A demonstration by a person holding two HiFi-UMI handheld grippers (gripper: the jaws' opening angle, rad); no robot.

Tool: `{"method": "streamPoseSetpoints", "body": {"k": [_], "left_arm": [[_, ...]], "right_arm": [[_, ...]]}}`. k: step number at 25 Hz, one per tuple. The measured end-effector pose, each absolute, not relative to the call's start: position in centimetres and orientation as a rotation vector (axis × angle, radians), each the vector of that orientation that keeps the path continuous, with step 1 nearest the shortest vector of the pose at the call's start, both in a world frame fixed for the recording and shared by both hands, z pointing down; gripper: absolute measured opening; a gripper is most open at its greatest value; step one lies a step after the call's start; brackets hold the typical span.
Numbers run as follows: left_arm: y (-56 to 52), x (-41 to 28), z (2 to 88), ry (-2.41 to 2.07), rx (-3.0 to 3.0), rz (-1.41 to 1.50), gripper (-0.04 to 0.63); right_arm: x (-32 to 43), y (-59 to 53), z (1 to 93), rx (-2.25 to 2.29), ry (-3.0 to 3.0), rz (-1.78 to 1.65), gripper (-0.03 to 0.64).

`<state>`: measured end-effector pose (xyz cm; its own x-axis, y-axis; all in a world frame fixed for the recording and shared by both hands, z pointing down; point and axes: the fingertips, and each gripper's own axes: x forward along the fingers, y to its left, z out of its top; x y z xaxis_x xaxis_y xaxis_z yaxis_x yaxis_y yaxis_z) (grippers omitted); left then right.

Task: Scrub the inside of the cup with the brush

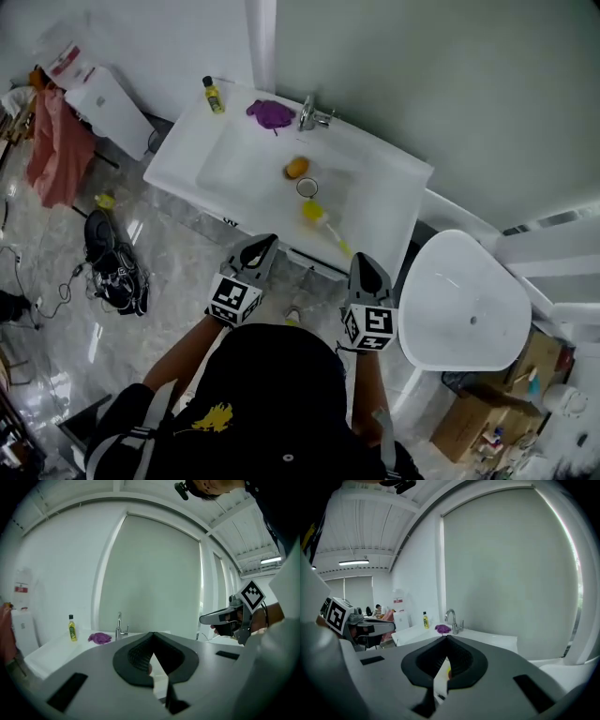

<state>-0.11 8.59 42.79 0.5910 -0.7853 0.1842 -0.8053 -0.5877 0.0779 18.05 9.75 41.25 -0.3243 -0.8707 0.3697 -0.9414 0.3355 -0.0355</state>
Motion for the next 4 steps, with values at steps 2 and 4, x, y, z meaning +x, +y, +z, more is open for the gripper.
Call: {"method": "streamPoseSetpoints", "body": {"k": [2, 4], "left_arm": [[11.8, 1.5, 43.0, -1.349, 2.642, 0.199, 0.017], [15.0, 3.1, 43.2, -1.35, 2.628, 0.211, 0.017]], "right_arm": [[19.6, 12.0, 41.4, 1.609, -2.321, 0.354, 0.026], [21.1, 14.4, 41.5, 1.598, -2.32, 0.365, 0.026]]}}
